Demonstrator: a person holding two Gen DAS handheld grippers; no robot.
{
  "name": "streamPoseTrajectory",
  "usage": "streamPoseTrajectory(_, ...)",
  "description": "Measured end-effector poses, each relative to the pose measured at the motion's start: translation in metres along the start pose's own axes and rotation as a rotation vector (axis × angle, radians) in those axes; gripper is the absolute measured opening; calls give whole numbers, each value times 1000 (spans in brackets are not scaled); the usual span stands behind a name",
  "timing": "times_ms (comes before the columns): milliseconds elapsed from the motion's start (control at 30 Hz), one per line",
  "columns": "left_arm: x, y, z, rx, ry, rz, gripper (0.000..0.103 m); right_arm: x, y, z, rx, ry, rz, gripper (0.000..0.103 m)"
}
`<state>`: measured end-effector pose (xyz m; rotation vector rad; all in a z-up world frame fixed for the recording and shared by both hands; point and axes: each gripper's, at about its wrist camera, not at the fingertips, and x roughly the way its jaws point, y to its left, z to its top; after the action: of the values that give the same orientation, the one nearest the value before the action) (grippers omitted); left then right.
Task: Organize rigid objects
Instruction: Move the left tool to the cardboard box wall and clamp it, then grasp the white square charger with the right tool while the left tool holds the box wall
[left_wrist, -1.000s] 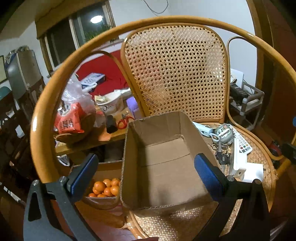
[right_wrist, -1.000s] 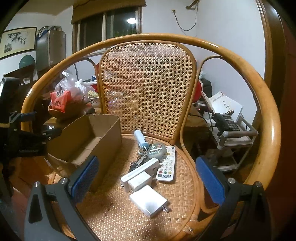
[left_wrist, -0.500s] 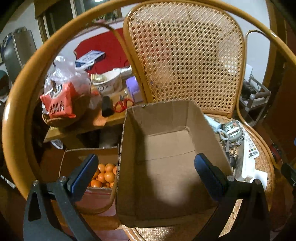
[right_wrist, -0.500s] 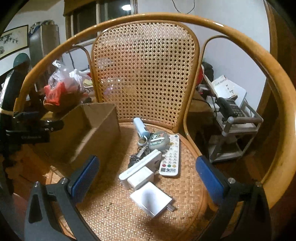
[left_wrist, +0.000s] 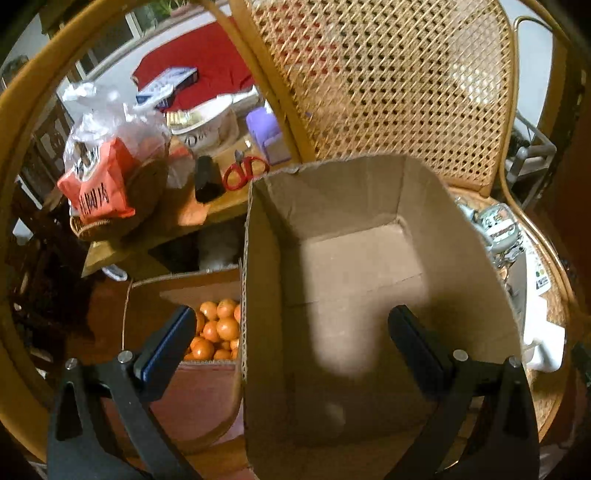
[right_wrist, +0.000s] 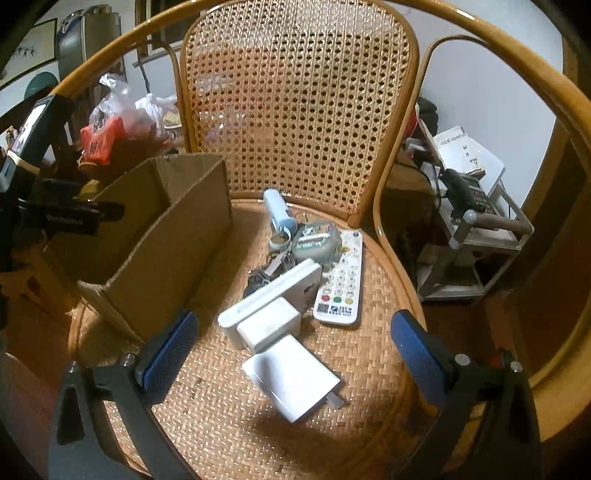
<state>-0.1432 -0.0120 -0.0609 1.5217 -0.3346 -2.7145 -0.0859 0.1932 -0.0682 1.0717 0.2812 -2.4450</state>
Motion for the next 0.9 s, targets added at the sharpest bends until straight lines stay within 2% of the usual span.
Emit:
streamPoseTrajectory(67, 7, 3, 0, -17, 52, -14, 102, 5, -1, -2, 0, 15, 9, 103)
streamPoseTrajectory(300, 25, 17, -7, -68, 131, -54, 102, 19, 1, -10, -60, 65, -11, 103)
streamPoseTrajectory(333, 27, 19, -8, -78, 139, -57, 99, 21, 2, -11, -64, 73, -6, 103)
streamPoseTrajectory(367, 28, 20, -8, -86, 143, -67, 96, 22, 1, -11, -65, 78, -2, 103)
streamPoseTrajectory(433, 29, 23, -10, -104, 149, -81, 77, 25, 1, -13, -61, 93, 8, 103)
streamPoseTrajectory(467, 30, 24, -11, -113, 153, -77, 71, 26, 1, -13, -57, 99, 14, 103)
streamPoseTrajectory(533, 35, 30, -12, -148, 166, -78, 46, 30, 0, -15, -45, 119, 35, 103)
streamPoseTrajectory(600, 37, 36, -14, -195, 166, -105, 31, 34, 0, -16, -43, 133, 45, 103)
streamPoseTrajectory(667, 37, 39, -16, -205, 145, -115, 28, 38, 1, -17, -50, 143, 49, 103)
streamPoseTrajectory(767, 36, 37, -16, -149, 119, -46, 28, 44, 3, -20, -67, 164, 48, 103)
streamPoseTrajectory(800, 35, 38, -16, -148, 115, -44, 27, 48, 4, -21, -74, 175, 50, 103)
streamPoseTrajectory(900, 34, 42, -16, -169, 111, -89, 16, 53, 5, -24, -97, 186, 56, 103)
